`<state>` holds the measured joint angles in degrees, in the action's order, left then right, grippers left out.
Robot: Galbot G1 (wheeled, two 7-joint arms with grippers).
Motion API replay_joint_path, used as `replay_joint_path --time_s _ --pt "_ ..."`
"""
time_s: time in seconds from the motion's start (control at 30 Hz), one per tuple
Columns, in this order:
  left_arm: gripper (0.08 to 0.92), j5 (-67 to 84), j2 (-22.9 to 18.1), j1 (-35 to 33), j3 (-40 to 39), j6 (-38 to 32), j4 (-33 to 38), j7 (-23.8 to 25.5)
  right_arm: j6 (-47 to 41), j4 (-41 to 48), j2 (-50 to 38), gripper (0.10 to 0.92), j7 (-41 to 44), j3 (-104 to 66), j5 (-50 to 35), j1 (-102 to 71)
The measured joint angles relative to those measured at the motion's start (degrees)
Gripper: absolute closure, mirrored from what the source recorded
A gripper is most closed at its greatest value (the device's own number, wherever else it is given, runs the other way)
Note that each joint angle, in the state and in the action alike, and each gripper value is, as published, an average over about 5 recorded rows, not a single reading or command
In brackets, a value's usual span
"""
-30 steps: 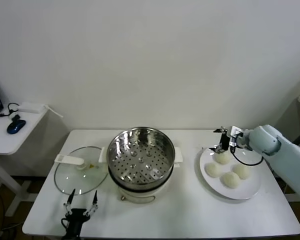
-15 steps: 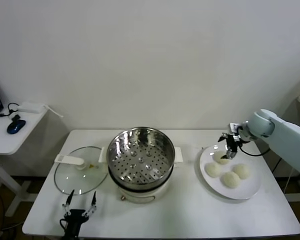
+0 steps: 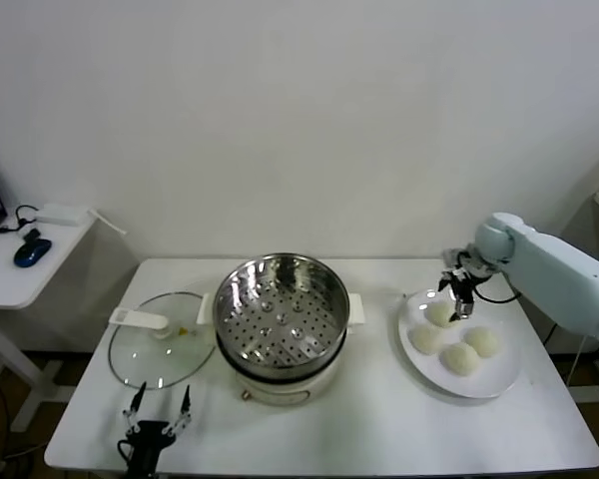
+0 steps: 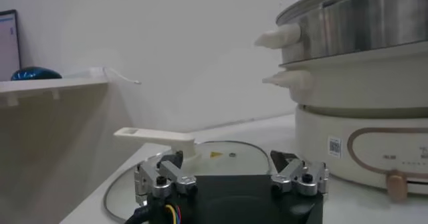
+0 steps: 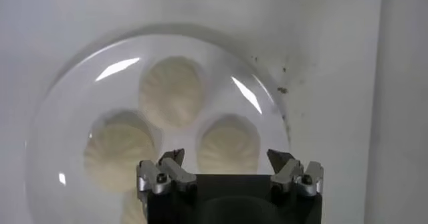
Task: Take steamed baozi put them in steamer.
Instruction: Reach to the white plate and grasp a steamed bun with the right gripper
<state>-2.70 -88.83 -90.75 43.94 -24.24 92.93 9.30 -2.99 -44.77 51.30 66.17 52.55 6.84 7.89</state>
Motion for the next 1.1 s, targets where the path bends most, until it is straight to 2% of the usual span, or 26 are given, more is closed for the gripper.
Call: replay_joint_path --time_s 0.77,1.1 --pt "0.177 -0.8 0.3 0.6 0.2 -0.9 -1.7 0.1 3.5 11.2 6.2 0.204 -0.4 -6.0 6.0 -2.7" --pt "0.177 -0.9 0.3 0.7 0.5 -1.2 -2.2 -0.2 4.1 11.9 7.0 0.297 0.1 -6.9 6.1 -3.2"
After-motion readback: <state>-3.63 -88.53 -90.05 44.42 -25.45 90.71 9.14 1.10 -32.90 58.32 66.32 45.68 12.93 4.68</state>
